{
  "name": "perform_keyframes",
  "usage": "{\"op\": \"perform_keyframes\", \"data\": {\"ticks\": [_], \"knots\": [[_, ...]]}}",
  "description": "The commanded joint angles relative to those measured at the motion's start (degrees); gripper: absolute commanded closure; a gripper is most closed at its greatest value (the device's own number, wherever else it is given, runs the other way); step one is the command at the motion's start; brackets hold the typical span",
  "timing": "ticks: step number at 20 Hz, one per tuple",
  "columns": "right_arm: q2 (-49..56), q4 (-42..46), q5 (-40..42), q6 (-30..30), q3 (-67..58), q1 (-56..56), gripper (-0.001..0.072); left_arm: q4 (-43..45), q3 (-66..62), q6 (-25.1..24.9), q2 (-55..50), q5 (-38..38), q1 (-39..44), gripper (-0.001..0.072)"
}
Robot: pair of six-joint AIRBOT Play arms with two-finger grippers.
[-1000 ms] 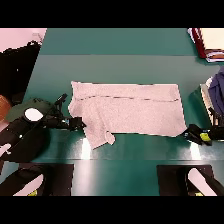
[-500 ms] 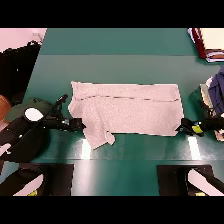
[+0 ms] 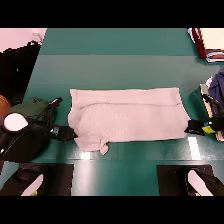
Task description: Fold the shirts.
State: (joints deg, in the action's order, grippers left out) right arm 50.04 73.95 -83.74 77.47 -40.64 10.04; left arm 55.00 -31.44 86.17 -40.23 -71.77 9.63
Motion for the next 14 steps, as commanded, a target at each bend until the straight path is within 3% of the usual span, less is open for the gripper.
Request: {"op": "perform_keyframes", "data": {"ticks": [1,3,6,14], "knots": [[-8.7,1.3,-6.7,0.0,0.9,1.2,0.0693,1.4,-0.3,5.5,7.1,-11.7,0.0,0.0685],[-12.2,1.1,-6.1,0.0,-0.7,2.4,0.0693,1.6,-2.6,5.4,6.8,-11.5,0.0,0.0685],[-10.5,1.1,-4.2,0.0,-6.2,2.3,0.0693,4.5,-8.3,4.9,4.1,-3.6,0.0,0.0685],[18.9,1.1,3.3,-1.2,-23.3,-7.6,0.0693,7.8,-18.0,0.3,-18.4,12.4,-0.1,0.0684]]}}
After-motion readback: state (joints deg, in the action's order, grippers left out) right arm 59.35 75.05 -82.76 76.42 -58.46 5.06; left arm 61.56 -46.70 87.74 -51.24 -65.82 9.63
